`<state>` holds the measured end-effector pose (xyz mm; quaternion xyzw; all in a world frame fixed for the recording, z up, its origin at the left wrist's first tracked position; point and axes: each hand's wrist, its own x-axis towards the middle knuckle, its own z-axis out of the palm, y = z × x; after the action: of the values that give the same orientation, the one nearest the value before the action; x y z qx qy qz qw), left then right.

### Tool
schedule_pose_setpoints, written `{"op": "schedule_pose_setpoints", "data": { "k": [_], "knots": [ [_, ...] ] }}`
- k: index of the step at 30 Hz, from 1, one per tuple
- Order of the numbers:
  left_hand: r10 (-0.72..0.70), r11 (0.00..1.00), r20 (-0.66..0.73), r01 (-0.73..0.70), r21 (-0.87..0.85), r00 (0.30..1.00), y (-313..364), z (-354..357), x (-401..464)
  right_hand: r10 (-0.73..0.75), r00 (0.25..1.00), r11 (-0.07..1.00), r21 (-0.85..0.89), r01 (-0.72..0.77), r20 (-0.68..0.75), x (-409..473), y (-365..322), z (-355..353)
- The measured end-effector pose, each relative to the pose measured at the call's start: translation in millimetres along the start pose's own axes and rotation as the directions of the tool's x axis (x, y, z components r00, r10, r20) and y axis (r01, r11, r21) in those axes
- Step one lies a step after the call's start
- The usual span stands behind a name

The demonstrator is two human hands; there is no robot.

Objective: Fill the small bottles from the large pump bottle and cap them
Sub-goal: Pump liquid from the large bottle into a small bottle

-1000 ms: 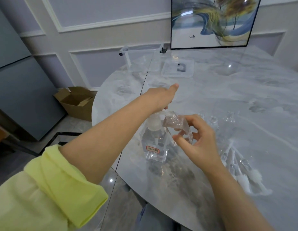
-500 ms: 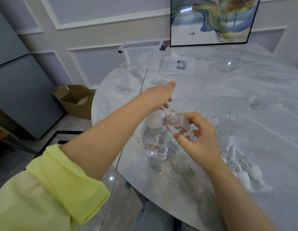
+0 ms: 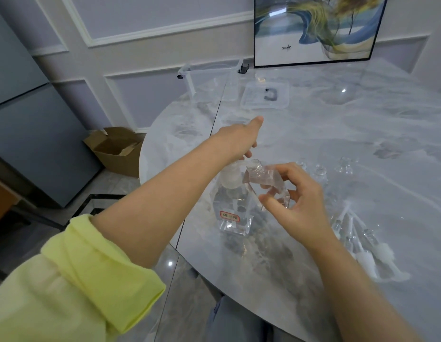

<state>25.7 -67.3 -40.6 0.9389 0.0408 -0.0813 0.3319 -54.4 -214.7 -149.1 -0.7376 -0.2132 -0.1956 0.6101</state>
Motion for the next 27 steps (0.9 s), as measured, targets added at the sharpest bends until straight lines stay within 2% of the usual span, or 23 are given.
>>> {"op": "schedule_pose_setpoints", "data": {
  "k": [5, 8, 11, 15, 19, 24, 27],
  "knots": [
    [0.016, 1.0, 0.007, -0.016, -0.003, 1.0, 1.2, -1.9, 2.0, 0.021, 1.0, 0.999, 0.029, -0.02, -0.012, -0.5, -0.5, 0.1],
    [-0.021, 1.0, 0.041, 0.022, -0.013, 0.999, -0.6, -1.2, -0.2, 0.018, 1.0, 1.0, 0.008, -0.018, 0.002, -0.6, 1.1, 0.2],
    [0.013, 1.0, -0.001, -0.013, 0.008, 1.0, 1.9, -2.2, -1.2, 0.032, 0.999, 0.999, 0.031, -0.031, -0.005, -1.5, 0.1, 0.5],
    [-0.021, 0.999, 0.02, 0.02, 0.038, 1.0, 2.2, -0.5, -3.6, 0.018, 1.0, 1.0, 0.024, -0.018, 0.002, -0.4, -0.3, 0.8],
    [0.024, 0.999, -0.004, -0.024, 0.043, 1.0, 4.4, -2.3, -2.1, 0.025, 1.0, 0.999, 0.038, -0.024, -0.012, -1.3, -0.2, -0.2],
    [-0.05, 0.998, 0.048, 0.048, 0.051, 0.998, 1.8, -1.6, -1.1, 0.004, 1.0, 1.0, 0.008, -0.004, 0.003, -0.5, -0.1, 0.5],
    [0.002, 0.998, -0.004, -0.002, 0.055, 1.0, 4.8, -1.2, -1.8, -0.007, 1.0, 1.0, 0.013, 0.007, -0.006, -0.7, -1.7, 0.6]
  ]
}}
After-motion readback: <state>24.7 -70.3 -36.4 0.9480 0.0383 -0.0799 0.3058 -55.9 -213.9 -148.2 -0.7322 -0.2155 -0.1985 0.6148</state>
